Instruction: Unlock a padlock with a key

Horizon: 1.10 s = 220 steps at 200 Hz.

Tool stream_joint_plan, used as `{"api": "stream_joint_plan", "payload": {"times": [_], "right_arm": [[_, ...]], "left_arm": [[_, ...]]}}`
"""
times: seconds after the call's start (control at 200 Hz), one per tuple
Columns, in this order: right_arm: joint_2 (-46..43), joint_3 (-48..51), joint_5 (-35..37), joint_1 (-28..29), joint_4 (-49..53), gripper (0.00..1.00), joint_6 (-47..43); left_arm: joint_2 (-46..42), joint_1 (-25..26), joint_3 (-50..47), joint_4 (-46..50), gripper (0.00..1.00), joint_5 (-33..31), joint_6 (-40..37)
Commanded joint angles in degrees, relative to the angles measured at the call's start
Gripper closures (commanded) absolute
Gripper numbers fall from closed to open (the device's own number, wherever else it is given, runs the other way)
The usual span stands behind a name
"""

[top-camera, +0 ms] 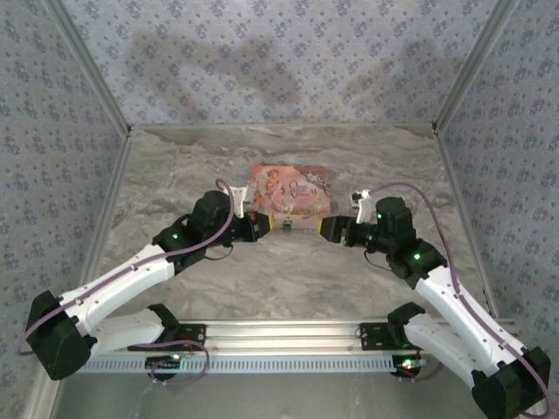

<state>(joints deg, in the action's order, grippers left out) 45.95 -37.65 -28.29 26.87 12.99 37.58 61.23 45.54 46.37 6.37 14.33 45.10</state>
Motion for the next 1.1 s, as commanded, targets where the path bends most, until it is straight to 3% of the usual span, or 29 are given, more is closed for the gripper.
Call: {"api": "stream_joint_plan", "payload": {"times": [0.0,0.155,0.42,0.909,1.094], "right_arm": [[0.4,-1.4,-6.0,0.9,-5.1,0.42,4.1],[0.7,-2.2,-6.3,2.2,-8.1,0.47,6.6],[2.0,-3.7,-1.3,5.6,-11.6,0.51,10.4],[8.7,-8.4,1.4,10.2,-11.1,0.59,10.7],[9.5,-9.1,1.9,10.6,-10.6,0.67,10.6]], "left_arm": [[-0.2,0.4,0.3,-11.1,1.0,8.3,2.1],[1.2,0.7,1.2,-14.3,1.0,11.8,2.4],[2.5,2.5,2.2,-14.9,1.0,11.3,1.8],[2.1,4.5,2.5,-13.8,1.0,9.7,0.8],[1.8,4.9,2.5,-13.7,1.0,9.3,0.5]]}}
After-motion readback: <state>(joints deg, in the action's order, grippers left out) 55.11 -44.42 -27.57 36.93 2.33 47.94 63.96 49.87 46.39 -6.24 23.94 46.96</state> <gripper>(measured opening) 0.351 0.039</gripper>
